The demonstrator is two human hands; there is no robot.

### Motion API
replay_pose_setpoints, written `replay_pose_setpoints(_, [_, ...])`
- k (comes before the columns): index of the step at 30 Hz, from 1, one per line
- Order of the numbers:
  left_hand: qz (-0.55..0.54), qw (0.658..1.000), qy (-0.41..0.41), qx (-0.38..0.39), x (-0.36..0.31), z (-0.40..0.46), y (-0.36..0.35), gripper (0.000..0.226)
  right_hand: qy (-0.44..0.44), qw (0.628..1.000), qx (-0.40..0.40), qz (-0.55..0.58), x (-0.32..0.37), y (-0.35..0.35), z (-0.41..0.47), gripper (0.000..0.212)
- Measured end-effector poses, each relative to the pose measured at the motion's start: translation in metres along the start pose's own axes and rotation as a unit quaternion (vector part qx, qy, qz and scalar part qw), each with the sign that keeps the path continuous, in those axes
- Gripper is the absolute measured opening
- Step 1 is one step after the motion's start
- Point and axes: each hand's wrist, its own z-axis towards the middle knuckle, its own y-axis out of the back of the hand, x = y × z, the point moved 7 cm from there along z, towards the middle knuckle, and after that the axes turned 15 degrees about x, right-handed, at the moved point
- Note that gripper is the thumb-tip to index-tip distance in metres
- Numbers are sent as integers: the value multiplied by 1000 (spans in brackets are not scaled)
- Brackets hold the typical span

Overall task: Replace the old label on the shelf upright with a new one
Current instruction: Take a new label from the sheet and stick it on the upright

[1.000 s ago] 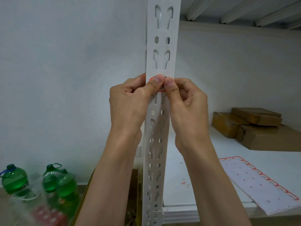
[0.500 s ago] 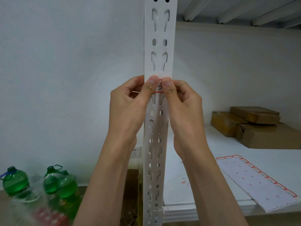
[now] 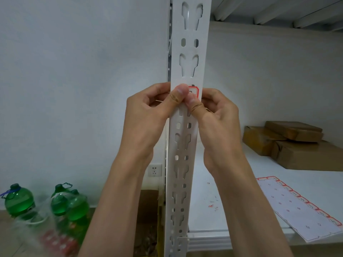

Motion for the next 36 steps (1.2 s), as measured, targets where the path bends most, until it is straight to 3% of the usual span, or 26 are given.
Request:
replay_pose_setpoints(3, [24, 1000, -8, 8, -1, 0, 1, 35, -21, 999, 39, 22, -1, 0, -1, 25])
replay_pose_setpoints(7, [69, 997, -12, -18, -5, -2, -5, 28, -20, 996, 65, 51, -2, 0, -3, 23])
replay_pose_setpoints(15, [73, 994, 0, -76, -8, -3, -12, 37, -20, 1000, -9, -2, -6, 4, 0, 20])
replay_pose_setpoints(18, [58, 995, -1, -85, -7, 0, -14, 28, -27, 999, 20, 28, -6, 3, 1, 24])
replay_pose_setpoints(22, [30, 998, -5, -63, -7, 4, -9, 23, -38, 993, 64, 86, -6, 2, 0, 28])
replay_pose_setpoints(25, [27, 999, -16, -34, -8, 3, -7, 25, -48, 990, 54, 118, -4, 0, 0, 33])
replay_pose_setpoints(29, [20, 1000, -17, 11, -7, 1, -5, 26, -37, 999, 3, 26, -5, -2, 2, 36])
replay_pose_setpoints(32, [55, 998, -24, 3, -9, 2, -2, 29, -21, 999, -17, -20, -5, -2, 3, 31])
replay_pose_setpoints(36, [51, 998, -34, -15, -10, 0, -3, 26, -25, 997, 36, 58, -6, -1, 1, 31])
